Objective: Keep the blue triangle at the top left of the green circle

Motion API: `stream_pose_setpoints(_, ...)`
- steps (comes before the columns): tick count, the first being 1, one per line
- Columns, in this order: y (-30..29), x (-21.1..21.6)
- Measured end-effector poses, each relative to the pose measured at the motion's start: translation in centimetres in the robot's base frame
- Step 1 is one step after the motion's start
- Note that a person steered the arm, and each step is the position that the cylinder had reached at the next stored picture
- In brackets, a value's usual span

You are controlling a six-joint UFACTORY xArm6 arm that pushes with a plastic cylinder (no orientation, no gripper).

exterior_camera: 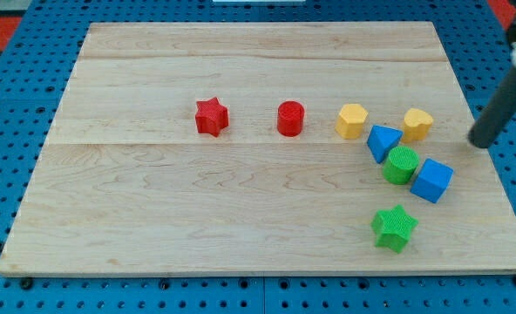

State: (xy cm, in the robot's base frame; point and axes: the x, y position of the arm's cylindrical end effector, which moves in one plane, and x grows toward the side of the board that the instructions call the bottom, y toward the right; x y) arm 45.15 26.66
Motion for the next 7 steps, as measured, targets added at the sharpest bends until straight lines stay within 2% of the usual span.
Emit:
stream_pose_setpoints(3,-17.5,0.6)
stream_pose_setpoints(4,-16.8,1.1)
stream_pose_setpoints(5,-18.5,1.5)
stream_pose_setpoints(6,-24.8,2.4)
stream_pose_setpoints(7,-27.1,2.0)
